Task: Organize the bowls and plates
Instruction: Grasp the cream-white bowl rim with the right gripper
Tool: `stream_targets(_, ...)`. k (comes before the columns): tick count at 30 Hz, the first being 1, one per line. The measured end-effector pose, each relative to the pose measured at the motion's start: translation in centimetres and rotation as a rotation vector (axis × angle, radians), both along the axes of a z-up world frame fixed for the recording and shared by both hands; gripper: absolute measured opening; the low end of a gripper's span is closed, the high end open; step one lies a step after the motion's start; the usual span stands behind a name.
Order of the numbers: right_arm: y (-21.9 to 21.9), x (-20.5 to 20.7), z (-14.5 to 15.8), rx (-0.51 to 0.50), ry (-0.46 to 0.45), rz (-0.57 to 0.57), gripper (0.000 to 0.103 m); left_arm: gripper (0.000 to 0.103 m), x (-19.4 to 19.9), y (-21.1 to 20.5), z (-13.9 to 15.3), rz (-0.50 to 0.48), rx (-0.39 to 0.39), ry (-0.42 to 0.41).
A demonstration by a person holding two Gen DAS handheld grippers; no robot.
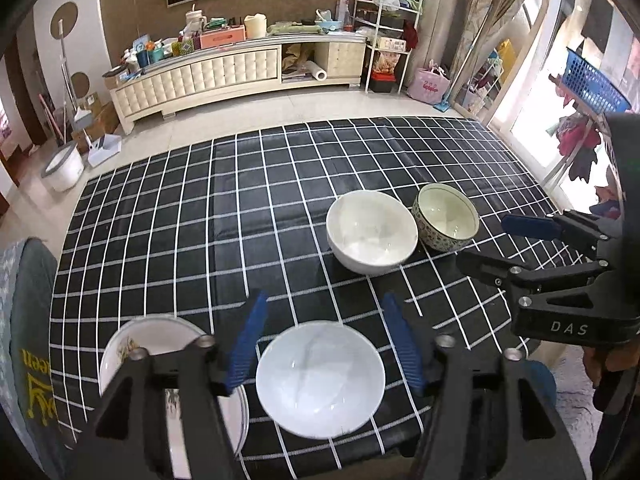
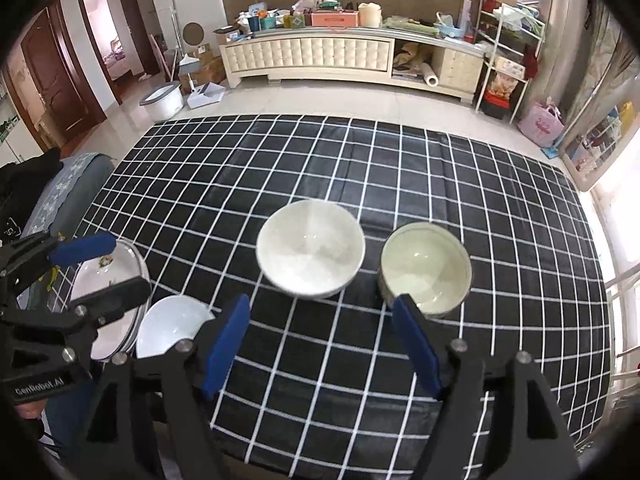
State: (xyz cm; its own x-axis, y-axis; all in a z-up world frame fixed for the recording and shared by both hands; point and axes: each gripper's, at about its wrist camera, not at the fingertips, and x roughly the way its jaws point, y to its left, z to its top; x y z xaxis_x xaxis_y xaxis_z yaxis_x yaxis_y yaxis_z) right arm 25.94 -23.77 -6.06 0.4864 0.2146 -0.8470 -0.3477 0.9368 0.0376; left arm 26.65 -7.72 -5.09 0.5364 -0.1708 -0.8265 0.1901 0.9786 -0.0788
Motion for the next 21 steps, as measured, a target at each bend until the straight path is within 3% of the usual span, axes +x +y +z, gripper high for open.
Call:
stream_targets(10,-0.1,4.3,-0.8,-0.018,-0.042,0.083,0.078,0.06,5.3,-1.7,-1.7,-0.005,0.042,0.093)
stream_targets(14,0.5,5.6,-2.0,-0.06,-0.033,0.148,0.061,0.06,7.4,-1.9,-2.4,0.01,0.021,0.123)
stream_targets(18,1.0,6.9,-3.8,-0.083,0.005,0.195,0.052,0.048,8.8,-2.8,-3.5,0.007,0.033,0.146)
stream_targets(21,1.1,8.0,-5.0,-0.088,0.03,0.207,0.051,0.038,9.8,-3.2,-4.8,0.001,0.036,0.176)
